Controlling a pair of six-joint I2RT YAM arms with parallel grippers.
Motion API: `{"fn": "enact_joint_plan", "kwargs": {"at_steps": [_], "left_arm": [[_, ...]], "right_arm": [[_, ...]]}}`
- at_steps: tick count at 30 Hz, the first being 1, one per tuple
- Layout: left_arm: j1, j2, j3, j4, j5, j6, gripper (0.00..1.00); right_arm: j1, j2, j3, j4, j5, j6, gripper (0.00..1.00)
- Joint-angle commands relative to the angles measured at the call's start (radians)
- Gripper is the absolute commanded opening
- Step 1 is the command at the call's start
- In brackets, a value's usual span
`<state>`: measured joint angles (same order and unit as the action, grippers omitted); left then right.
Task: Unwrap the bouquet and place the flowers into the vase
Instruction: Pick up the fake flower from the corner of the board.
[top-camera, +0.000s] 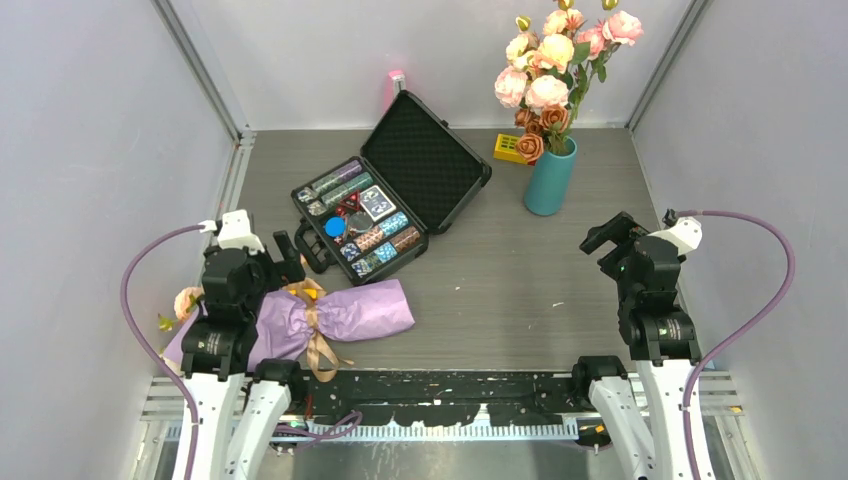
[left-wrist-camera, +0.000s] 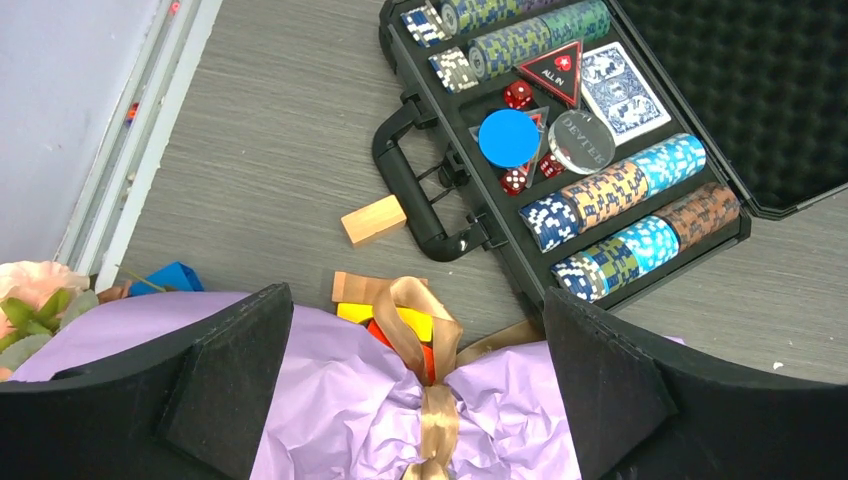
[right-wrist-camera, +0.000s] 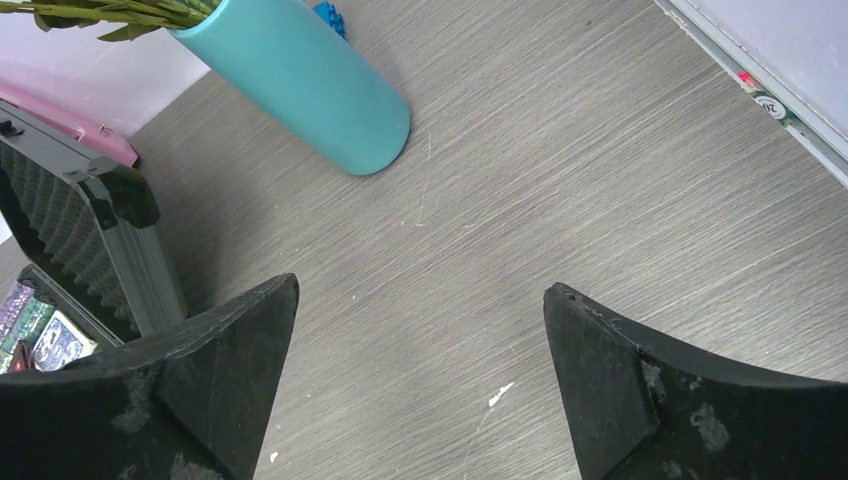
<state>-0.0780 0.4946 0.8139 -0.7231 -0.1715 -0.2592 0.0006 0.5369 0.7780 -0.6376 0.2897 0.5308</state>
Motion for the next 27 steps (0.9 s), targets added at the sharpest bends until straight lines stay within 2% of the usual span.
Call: {"fn": "enact_joint_plan", "kwargs": {"at_steps": [1, 7, 11, 14, 15, 18, 21, 24, 27], "left_arm": [[0.006, 0.010, 0.024, -0.002, -0.018, -0.006, 1.00], [0.005, 0.006, 0.015, 0.011, 0.036, -0.005, 1.00], [0.004, 0.021, 0.007, 0.002, 0.046, 0.005, 1.00], [0.004, 0.042, 0.005, -0.004, 0.057, 0.003, 1.00], [0.005, 0.053, 0.007, -0.001, 0.085, 0.000, 1.00], [0.005, 0.105, 0.018, 0.007, 0.195, -0.008, 1.00], [0.006, 0.163, 0.048, -0.011, 0.182, -0.027, 1.00], [0.016, 0.168, 0.054, -0.001, 0.180, -0.041, 1.00], [0.026, 0.143, 0.032, 0.031, 0.192, -0.058, 1.00]], "right_arm": [[-0.001, -0.001, 0.014, 0.029, -0.001, 0.015, 0.99], [-0.001, -0.001, 0.015, 0.029, -0.024, 0.020, 0.99], [-0.001, -0.015, -0.001, 0.051, -0.099, -0.002, 1.00], [-0.001, -0.029, -0.027, 0.105, -0.245, -0.024, 1.00], [-0.001, -0.029, -0.036, 0.140, -0.335, -0.028, 1.00], [-0.001, -0.005, -0.060, 0.181, -0.450, -0.037, 0.99], [-0.001, 0.046, -0.063, 0.206, -0.566, -0.040, 0.97], [0.063, 0.073, -0.073, 0.232, -0.618, -0.041, 0.96], [0.148, 0.094, -0.078, 0.256, -0.597, -0.057, 0.96]]}}
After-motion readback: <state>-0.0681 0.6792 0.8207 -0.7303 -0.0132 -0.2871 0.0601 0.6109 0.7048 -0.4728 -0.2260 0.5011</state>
